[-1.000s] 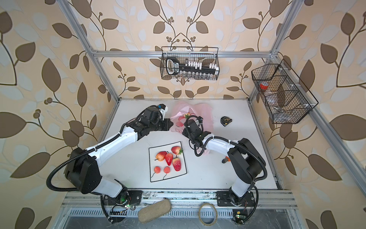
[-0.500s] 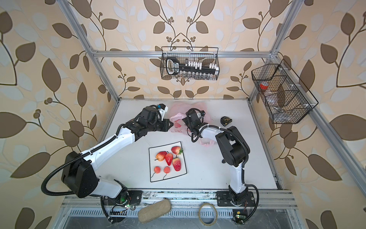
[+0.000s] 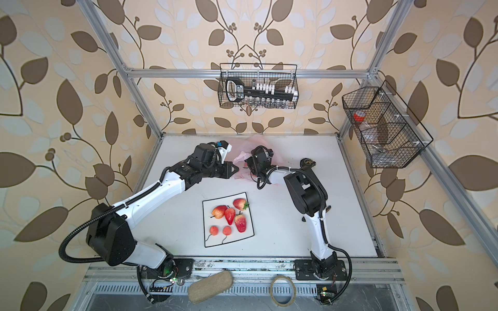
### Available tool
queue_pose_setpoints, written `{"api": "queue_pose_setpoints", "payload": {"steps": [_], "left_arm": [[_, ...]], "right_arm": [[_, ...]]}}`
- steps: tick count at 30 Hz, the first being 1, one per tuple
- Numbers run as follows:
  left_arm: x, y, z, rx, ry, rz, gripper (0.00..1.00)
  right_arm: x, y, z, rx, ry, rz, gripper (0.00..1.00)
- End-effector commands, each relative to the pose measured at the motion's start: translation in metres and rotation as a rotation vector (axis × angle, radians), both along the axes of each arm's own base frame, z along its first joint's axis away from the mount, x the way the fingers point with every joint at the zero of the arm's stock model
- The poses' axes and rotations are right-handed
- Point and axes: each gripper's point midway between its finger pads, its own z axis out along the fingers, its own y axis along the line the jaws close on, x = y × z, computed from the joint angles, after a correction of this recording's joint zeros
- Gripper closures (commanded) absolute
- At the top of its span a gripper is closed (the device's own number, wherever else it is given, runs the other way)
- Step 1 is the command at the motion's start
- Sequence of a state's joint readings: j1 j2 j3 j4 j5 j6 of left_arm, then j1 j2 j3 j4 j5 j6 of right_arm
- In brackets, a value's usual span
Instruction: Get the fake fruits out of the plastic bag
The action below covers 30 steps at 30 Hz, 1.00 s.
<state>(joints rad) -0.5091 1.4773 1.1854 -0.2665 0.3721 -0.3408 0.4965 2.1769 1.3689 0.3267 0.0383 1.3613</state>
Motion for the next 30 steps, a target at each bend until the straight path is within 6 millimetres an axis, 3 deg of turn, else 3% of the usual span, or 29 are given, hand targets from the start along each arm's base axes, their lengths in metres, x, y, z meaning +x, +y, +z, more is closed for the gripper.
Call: {"api": "queue_pose_setpoints", "payload": {"steps": [1,5,11,15,18,20,23,30], "left_arm": [[0.006,-0.008,0.027,-0.037,-0.065,-0.043,1.00],[0.012,-0.019,0.057,-0.108,-0.145,-0.078,1.00],[0.012,-0.068,0.109,-0.249,-0.231,-0.258,1.00],[-0.024,-0.106,0.132,-0.277,-0.245,-0.477,1.00],[-0.050,-0.115,0.142,-0.283,-0.285,-0.597,1.00],[-0.056,-0.114,0.140,-0.292,-0.293,-0.623,1.00],[-0.054,-0.106,0.122,-0.235,-0.288,-0.603,1.00],[-0.031,-0.052,0.068,-0.145,-0.190,-0.404,1.00]], "right_arm": [[0.002,0.016,0.002,0.092,0.006,0.023,0.38],[-0.005,0.008,-0.006,0.065,0.020,0.012,0.38],[-0.013,-0.002,-0.004,0.053,0.009,-0.009,0.33],[-0.021,-0.022,0.020,0.005,-0.044,-0.017,0.27],[-0.034,-0.047,0.027,-0.060,-0.057,-0.018,0.25],[-0.043,-0.059,0.025,-0.097,-0.048,-0.017,0.24],[-0.058,-0.071,0.011,-0.126,0.000,-0.011,0.24],[-0.074,-0.080,-0.006,-0.225,0.068,0.026,0.24]]}}
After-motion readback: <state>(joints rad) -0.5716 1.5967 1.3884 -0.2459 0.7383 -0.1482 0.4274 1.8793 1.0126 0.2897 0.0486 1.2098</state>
